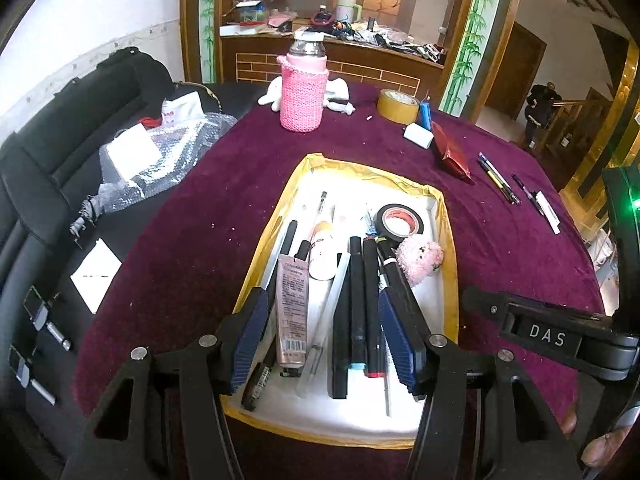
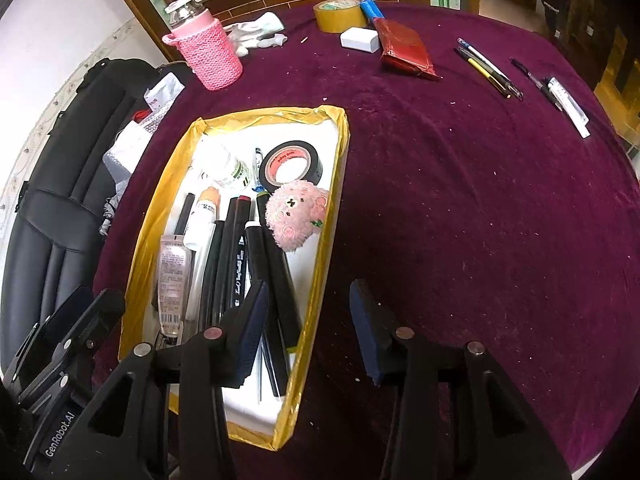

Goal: Organize objects

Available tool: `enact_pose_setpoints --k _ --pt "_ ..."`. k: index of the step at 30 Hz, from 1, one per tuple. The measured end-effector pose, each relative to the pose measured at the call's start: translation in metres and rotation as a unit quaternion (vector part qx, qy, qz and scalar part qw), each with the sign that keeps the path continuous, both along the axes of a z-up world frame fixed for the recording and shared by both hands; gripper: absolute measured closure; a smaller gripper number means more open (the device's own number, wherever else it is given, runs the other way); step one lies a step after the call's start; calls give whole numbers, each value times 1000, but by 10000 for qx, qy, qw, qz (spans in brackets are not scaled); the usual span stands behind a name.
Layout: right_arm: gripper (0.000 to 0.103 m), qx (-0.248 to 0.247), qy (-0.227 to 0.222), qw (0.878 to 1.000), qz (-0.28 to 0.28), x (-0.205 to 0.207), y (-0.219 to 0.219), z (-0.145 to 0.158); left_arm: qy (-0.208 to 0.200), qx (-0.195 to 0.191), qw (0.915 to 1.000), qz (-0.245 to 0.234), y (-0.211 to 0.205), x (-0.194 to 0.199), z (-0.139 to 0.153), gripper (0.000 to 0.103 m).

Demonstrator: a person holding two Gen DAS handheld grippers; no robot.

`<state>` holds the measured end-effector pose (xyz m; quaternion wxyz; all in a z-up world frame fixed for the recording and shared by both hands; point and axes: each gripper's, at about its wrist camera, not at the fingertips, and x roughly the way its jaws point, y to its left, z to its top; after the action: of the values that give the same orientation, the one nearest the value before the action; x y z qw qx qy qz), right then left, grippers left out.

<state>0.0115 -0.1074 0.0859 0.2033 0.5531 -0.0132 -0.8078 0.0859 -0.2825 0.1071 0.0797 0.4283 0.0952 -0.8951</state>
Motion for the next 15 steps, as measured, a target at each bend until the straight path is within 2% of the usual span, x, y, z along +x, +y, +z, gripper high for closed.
enact_pose_setpoints --k 3,5,6,7,8,9,10,12,13,15 --pt "62 -61 30 9999 131 3 8 3 101 -214 9996 175 11 9 11 51" --pt "62 -104 67 9997 203 5 15 6 256 -596 9969 443 22 18 24 51" --pt "62 -149 77 9996 248 6 19 7 432 -818 9940 577 27 24 33 51" --pt "62 -186 84 9994 291 7 22 8 775 -1056 9887 723 34 36 47 51" --pt "62 -205 94 9992 322 7 24 9 1030 -1161 9846 811 39 45 58 50" --pt "62 -232 125 9989 386 8 27 11 1266 -1208 9806 886 44 54 69 36" --pt "62 -245 145 9987 426 9 28 11 1451 -1207 9774 950 48 61 78 0" --pt "62 -285 179 9980 539 11 32 14 1756 -1053 9736 1006 55 73 91 1" --pt "62 -316 208 9975 596 13 34 16 1740 -923 9747 1051 56 74 94 1" --pt "62 -323 326 9965 698 17 39 20 1430 -561 9830 1011 55 68 91 1"
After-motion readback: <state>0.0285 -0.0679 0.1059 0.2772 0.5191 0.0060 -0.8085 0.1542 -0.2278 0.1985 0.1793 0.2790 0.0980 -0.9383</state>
